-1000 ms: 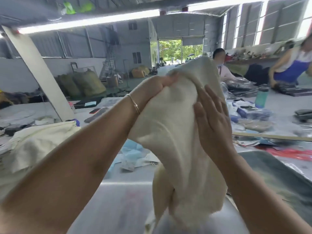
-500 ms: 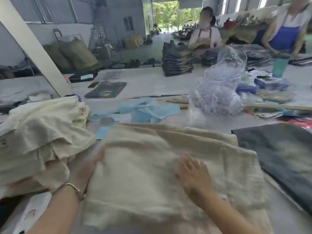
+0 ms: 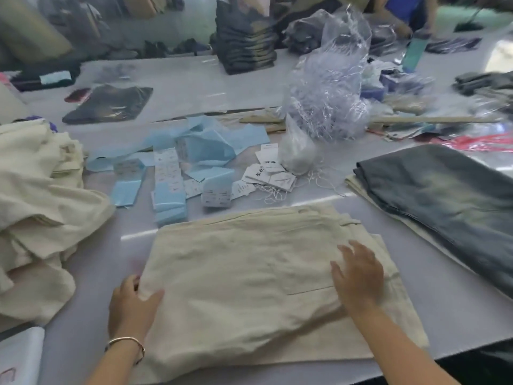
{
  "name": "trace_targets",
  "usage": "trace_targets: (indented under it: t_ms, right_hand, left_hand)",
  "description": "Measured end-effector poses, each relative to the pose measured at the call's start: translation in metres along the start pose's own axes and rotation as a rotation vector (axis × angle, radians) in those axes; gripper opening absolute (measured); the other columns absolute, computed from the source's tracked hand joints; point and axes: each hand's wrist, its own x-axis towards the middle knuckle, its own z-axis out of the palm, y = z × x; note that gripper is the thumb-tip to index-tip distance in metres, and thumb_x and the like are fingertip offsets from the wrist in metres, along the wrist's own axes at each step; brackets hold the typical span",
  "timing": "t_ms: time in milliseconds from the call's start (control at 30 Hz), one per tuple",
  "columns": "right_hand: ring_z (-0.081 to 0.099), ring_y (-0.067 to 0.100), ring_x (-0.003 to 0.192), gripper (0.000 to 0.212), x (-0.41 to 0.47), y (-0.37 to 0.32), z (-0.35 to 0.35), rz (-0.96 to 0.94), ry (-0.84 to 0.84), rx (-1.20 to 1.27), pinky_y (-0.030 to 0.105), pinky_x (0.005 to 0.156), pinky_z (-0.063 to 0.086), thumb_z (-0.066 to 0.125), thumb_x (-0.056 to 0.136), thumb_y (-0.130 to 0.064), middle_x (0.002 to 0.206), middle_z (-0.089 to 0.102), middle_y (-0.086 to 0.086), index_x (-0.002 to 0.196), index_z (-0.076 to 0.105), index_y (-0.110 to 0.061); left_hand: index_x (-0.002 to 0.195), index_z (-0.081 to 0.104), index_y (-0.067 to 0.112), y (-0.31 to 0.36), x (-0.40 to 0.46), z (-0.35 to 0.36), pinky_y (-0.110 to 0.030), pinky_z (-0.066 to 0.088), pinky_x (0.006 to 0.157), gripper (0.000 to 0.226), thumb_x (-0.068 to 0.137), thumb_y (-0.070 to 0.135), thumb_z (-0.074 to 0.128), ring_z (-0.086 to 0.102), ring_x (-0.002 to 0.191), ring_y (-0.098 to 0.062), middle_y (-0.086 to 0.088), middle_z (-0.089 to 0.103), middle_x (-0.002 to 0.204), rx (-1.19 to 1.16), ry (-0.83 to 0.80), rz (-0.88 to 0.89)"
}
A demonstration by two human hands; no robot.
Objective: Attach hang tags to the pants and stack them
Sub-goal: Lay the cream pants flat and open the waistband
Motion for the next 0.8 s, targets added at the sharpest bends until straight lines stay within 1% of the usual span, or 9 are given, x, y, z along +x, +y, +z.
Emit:
trace_targets:
  t_ms: [67, 167, 300, 400, 467, 533, 633, 700, 800]
  right_hand:
    - [0.048, 0.038, 0.118, 0.054, 0.011, 0.022, -0.013, 0.271, -0.087, -0.043, 0.047, 0.094, 0.040, 0.074, 0.081, -0.033, 0.132, 0.053, 0.017, 0.125, 0.057, -0.007]
    - [0.049, 0.033, 0.114, 0.065, 0.030, 0.043, -0.020, 0.415, -0.201, -0.090, 0.042, 0.090, 0.041, 0.065, 0.083, -0.054, 0.124, 0.055, 0.012, 0.128, 0.051, -0.010]
    - [0.057, 0.030, 0.102, 0.039, 0.046, 0.051, -0.020, 0.437, -0.181, 0.103, 0.036, 0.081, 0.043, 0.070, 0.081, -0.034, 0.108, 0.063, 0.007, 0.115, 0.063, -0.016]
    - [0.061, 0.024, 0.089, 0.013, 0.055, 0.048, -0.027, 0.464, -0.220, 0.391, 0.032, 0.068, 0.041, 0.067, 0.078, -0.018, 0.083, 0.063, -0.008, 0.091, 0.066, -0.017]
    - [0.059, 0.020, 0.085, 0.013, 0.056, 0.042, -0.033, 0.383, -0.299, 0.425, 0.030, 0.066, 0.040, 0.068, 0.077, -0.015, 0.077, 0.056, -0.014, 0.090, 0.065, -0.016]
    - [0.058, 0.021, 0.083, 0.021, 0.050, 0.029, -0.039, 0.230, -0.328, 0.344, 0.029, 0.064, 0.040, 0.062, 0.080, -0.013, 0.084, 0.060, -0.009, 0.100, 0.065, -0.019]
    - [0.063, 0.030, 0.086, 0.039, 0.024, 0.006, -0.040, -0.187, -0.182, 0.182, 0.031, 0.079, 0.045, 0.059, 0.076, -0.005, 0.099, 0.066, 0.004, 0.111, 0.066, -0.020]
    - [0.064, 0.026, 0.070, 0.032, 0.003, -0.001, -0.032, -0.522, -0.032, 0.115, 0.026, 0.072, 0.049, 0.072, 0.061, -0.001, 0.080, 0.067, 0.000, 0.088, 0.074, -0.018]
    - [0.057, 0.020, 0.053, 0.024, -0.017, 0.001, -0.020, -0.661, 0.003, 0.140, 0.024, 0.048, 0.040, 0.080, 0.050, -0.001, 0.065, 0.060, 0.001, 0.063, 0.067, -0.015]
  left_hand:
    - [0.119, 0.058, 0.007, -0.004, -0.001, 0.008, -0.049, 0.046, 0.088, 0.058, 0.069, 0.021, 0.085, 0.052, 0.106, -0.042, -0.022, 0.059, 0.112, 0.119, 0.080, 0.059]
    - [0.121, 0.061, 0.013, 0.001, -0.005, 0.015, -0.052, 0.041, 0.098, 0.046, 0.078, 0.019, 0.078, 0.049, 0.114, -0.043, -0.024, 0.052, 0.119, 0.119, 0.102, 0.074]
    - [0.118, 0.067, 0.012, 0.006, -0.011, 0.021, -0.054, 0.039, 0.101, 0.039, 0.080, 0.015, 0.076, 0.049, 0.114, -0.045, -0.027, 0.051, 0.118, 0.125, 0.160, 0.054]
    - [0.100, 0.074, 0.007, 0.011, -0.020, 0.026, -0.057, 0.044, 0.089, 0.028, 0.073, 0.003, 0.080, 0.052, 0.100, -0.048, -0.025, 0.054, 0.109, 0.218, 0.289, 0.173]
    - [0.088, 0.075, 0.008, 0.023, -0.028, 0.032, -0.052, 0.047, 0.077, 0.020, 0.071, -0.001, 0.079, 0.057, 0.089, -0.046, -0.021, 0.058, 0.099, 0.254, 0.281, 0.262]
    - [0.078, 0.070, 0.016, 0.046, -0.042, 0.042, -0.040, 0.046, 0.070, 0.017, 0.076, 0.000, 0.077, 0.061, 0.077, -0.037, -0.011, 0.060, 0.088, 0.129, 0.119, 0.304]
    - [0.071, 0.065, 0.024, 0.083, -0.070, 0.067, -0.023, 0.042, 0.065, 0.025, 0.077, 0.003, 0.077, 0.059, 0.067, -0.014, 0.002, 0.062, 0.076, -0.017, -0.104, 0.394]
    - [0.070, 0.066, 0.024, 0.109, -0.091, 0.086, -0.014, 0.043, 0.065, 0.022, 0.076, 0.008, 0.080, 0.058, 0.065, -0.008, 0.006, 0.064, 0.070, -0.088, -0.162, 0.465]
    - [0.089, 0.068, 0.030, 0.154, -0.126, 0.111, -0.023, 0.052, 0.066, 0.017, 0.077, 0.030, 0.080, 0.064, 0.066, -0.007, 0.009, 0.068, 0.072, -0.304, -0.377, 0.459]
